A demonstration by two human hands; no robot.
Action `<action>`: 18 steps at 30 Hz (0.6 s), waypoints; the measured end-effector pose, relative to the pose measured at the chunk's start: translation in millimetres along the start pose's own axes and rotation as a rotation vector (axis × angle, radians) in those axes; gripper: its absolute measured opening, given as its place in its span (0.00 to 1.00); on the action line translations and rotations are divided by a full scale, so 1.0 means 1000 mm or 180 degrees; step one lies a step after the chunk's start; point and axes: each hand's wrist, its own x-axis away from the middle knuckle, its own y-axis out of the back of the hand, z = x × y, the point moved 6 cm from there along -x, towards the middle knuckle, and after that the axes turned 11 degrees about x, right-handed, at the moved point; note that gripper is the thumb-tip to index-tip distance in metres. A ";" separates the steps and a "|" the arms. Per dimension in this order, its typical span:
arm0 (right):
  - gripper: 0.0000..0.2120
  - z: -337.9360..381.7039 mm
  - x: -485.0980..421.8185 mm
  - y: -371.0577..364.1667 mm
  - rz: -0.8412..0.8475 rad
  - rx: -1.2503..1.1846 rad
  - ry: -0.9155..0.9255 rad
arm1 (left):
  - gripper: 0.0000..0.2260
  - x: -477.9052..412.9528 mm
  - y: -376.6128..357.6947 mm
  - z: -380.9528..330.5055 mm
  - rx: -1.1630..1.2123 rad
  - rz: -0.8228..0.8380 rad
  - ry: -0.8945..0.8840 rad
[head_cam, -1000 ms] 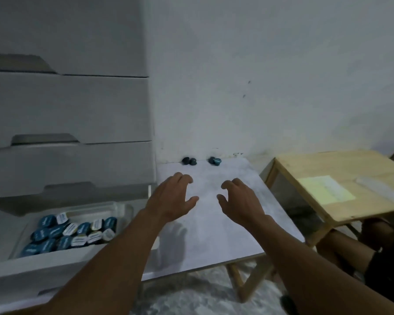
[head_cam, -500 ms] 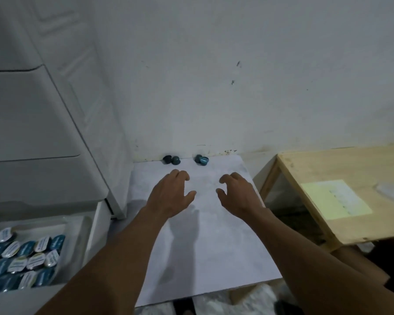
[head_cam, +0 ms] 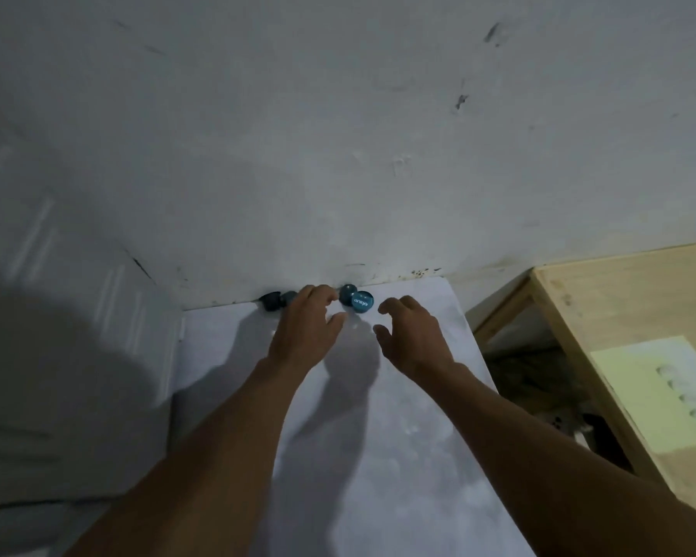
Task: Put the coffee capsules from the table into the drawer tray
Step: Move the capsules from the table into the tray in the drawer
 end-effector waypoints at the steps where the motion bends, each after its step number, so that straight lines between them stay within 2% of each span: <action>1: 0.16 0.001 -0.009 -0.005 0.0010 -0.0040 -0.0013 | 0.12 -0.007 -0.005 0.006 0.0074 0.0017 0.0035; 6: 0.17 0.004 -0.048 -0.035 0.0093 -0.0227 0.0034 | 0.13 -0.037 -0.030 0.038 0.0434 0.0059 0.0253; 15: 0.10 -0.014 -0.072 -0.061 0.0026 -0.0362 -0.0077 | 0.15 -0.050 -0.053 0.047 0.0069 0.0112 -0.0006; 18: 0.10 -0.024 -0.073 -0.059 -0.0053 -0.0375 -0.0051 | 0.14 -0.053 -0.057 0.046 -0.0016 -0.0013 -0.0033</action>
